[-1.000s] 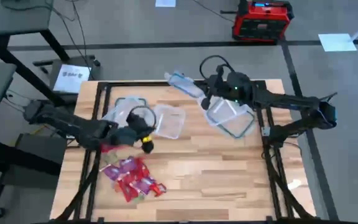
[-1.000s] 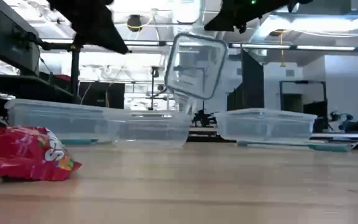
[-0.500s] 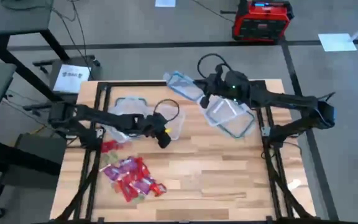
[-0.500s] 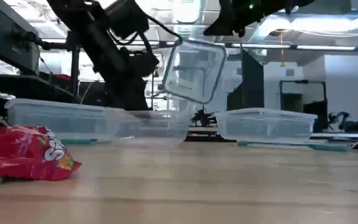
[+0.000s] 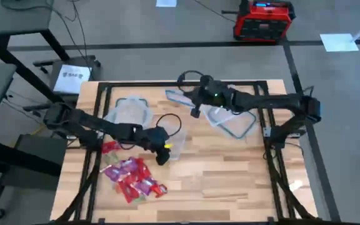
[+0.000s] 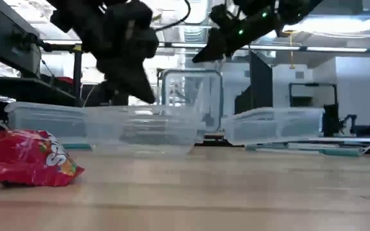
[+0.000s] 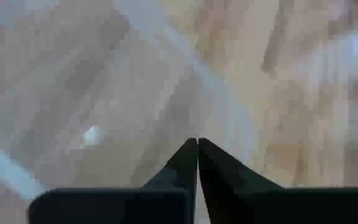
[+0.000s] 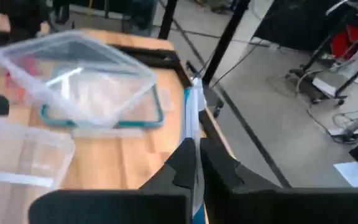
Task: Sort candy
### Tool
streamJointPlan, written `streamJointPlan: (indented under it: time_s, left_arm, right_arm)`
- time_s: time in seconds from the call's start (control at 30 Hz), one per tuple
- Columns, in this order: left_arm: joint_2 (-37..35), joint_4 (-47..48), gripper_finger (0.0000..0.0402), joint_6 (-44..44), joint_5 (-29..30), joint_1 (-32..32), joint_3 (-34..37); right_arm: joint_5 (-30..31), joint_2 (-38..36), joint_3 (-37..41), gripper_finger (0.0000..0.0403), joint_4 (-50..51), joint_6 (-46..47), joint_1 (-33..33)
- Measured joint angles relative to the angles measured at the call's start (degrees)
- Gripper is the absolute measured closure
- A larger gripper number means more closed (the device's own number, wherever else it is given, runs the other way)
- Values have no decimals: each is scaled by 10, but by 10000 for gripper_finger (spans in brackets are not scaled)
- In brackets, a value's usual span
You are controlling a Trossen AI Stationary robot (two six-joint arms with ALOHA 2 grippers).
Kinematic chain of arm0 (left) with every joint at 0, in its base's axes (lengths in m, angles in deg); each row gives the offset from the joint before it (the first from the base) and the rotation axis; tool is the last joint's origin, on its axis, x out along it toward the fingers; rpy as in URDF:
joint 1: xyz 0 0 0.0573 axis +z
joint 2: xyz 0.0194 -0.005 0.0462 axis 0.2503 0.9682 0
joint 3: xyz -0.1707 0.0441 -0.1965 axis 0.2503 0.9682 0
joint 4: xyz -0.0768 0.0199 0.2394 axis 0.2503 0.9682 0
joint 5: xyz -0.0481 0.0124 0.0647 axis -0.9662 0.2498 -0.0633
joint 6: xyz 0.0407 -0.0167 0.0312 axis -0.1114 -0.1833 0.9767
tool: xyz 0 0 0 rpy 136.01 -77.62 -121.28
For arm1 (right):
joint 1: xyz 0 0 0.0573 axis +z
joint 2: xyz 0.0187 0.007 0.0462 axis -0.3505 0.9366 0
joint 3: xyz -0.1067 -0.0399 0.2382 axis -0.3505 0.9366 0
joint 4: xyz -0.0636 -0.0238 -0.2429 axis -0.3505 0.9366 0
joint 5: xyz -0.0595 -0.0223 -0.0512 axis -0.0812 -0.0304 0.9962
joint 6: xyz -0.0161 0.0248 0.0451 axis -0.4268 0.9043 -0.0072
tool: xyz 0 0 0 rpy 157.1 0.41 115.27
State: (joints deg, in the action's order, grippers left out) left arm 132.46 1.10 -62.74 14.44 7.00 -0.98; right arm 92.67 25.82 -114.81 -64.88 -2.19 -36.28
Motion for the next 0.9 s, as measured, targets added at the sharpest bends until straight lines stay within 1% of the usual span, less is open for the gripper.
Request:
streamJointPlan:
  time_s: [0.1, 0.23, 0.43, 0.53, 0.67, 0.7, 0.77, 0.83, 0.9]
  left_arm:
    - [-7, 4, 402, 37, -1, -3, -10]
    - [-17, 0, 402, 53, -2, -3, -16]
    - [-16, 2, 402, 56, -2, -2, -16]
    - [-15, 3, 402, 56, -2, -2, -16]
    - [-15, 2, 402, 54, -2, -2, -16]
    - [-15, 3, 402, 54, -2, -2, -16]
    - [-15, 2, 402, 53, -2, -2, -16]
    - [-15, 3, 402, 53, -3, -2, -16]
    - [-15, 3, 402, 53, -4, -2, -16]
  right_arm:
    - [2, 29, 1, 403, 0, -42, 22]
    - [1, 55, 1, 403, -6, -52, 43]
    - [4, 58, 0, 403, -18, -59, 55]
    - [-1, 58, 0, 403, -12, -45, 44]
    - [0, 70, 0, 399, -9, -2, 27]
    - [-2, 76, 1, 395, -7, 8, 24]
    - [-28, 87, 1, 379, -5, 32, 24]
    - [-62, 96, 1, 355, -2, 61, 25]
    - [-75, 103, 1, 326, 2, 77, 26]
